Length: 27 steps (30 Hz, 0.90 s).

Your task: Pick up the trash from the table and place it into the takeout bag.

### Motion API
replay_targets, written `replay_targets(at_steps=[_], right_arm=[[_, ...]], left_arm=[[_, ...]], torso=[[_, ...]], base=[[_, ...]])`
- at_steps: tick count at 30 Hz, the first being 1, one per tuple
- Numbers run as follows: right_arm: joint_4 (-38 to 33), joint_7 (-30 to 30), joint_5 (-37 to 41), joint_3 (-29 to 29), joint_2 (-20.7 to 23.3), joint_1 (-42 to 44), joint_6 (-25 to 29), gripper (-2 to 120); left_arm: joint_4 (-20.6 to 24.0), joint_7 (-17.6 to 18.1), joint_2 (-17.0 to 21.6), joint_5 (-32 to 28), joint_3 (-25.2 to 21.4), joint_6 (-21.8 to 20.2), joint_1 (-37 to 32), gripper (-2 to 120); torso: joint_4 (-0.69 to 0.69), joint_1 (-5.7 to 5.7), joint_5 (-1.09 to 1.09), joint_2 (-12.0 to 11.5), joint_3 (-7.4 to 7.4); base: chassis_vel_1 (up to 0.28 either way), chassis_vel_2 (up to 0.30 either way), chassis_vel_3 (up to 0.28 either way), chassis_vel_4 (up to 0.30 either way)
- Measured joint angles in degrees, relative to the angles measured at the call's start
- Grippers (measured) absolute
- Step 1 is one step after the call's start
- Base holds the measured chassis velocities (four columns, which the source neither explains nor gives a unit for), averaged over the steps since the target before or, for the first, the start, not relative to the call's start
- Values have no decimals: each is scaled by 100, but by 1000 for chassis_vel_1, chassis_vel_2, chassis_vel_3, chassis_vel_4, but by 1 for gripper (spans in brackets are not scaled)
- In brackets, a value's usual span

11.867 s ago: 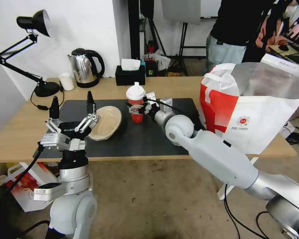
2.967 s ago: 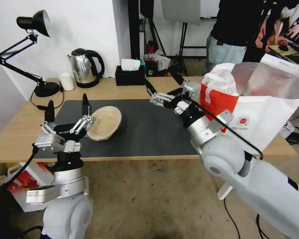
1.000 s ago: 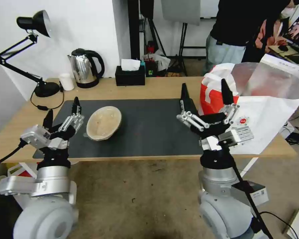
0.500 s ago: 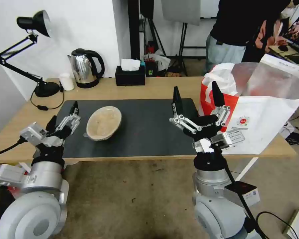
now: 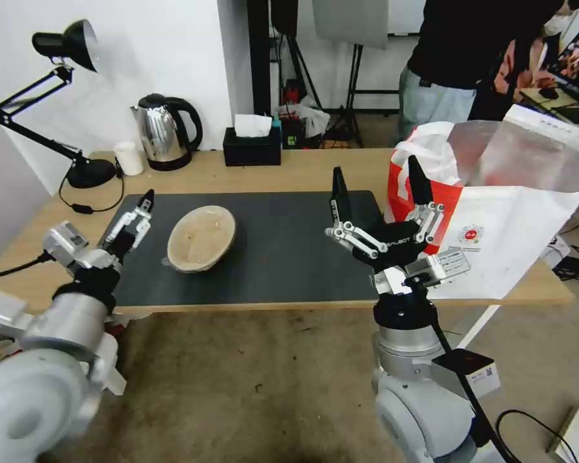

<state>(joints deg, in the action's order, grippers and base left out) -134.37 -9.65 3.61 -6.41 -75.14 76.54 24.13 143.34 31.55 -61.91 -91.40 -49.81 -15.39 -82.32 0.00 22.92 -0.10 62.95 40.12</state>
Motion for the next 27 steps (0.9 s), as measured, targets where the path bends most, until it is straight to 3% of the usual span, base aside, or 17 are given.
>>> replay_targets(at_steps=[4,7,11,14,17,22,27], right_arm=[[12,1,4,-2,15,-18,0,100],[17,5,20,-5,31,-36,0,100],[17,7,26,-2,26,-53,2,100],[22,7,28,0,22,-63,3,100],[28,11,28,5,26,-64,3,100],[42,12,26,3,30,-63,4,100],[69,17,16,2,16,-61,8,100]], left_arm=[[0,205,251,-504,-266,-137,135,100],[-136,677,642,-1483,-645,-434,341,100],[-304,764,801,-2049,-778,-607,463,100],[-434,848,926,-2508,-832,-763,624,100],[-668,1115,1189,-3334,-943,-1202,908,100],[-1093,1394,1522,-4174,-964,-1676,1285,100],[-1444,1546,1585,-4596,-888,-2055,1434,100]], torso=[[0,0,1,0,0],[-1,0,1,0,0],[1,-1,1,0,0],[0,-1,1,0,0],[-1,0,1,0,0],[-1,0,1,0,0],[0,0,0,0,0]], base=[[0,0,0,0],[0,0,0,0],[0,0,0,0],[0,0,0,0],[0,0,0,0],[0,0,0,0],[0,0,0,0]])
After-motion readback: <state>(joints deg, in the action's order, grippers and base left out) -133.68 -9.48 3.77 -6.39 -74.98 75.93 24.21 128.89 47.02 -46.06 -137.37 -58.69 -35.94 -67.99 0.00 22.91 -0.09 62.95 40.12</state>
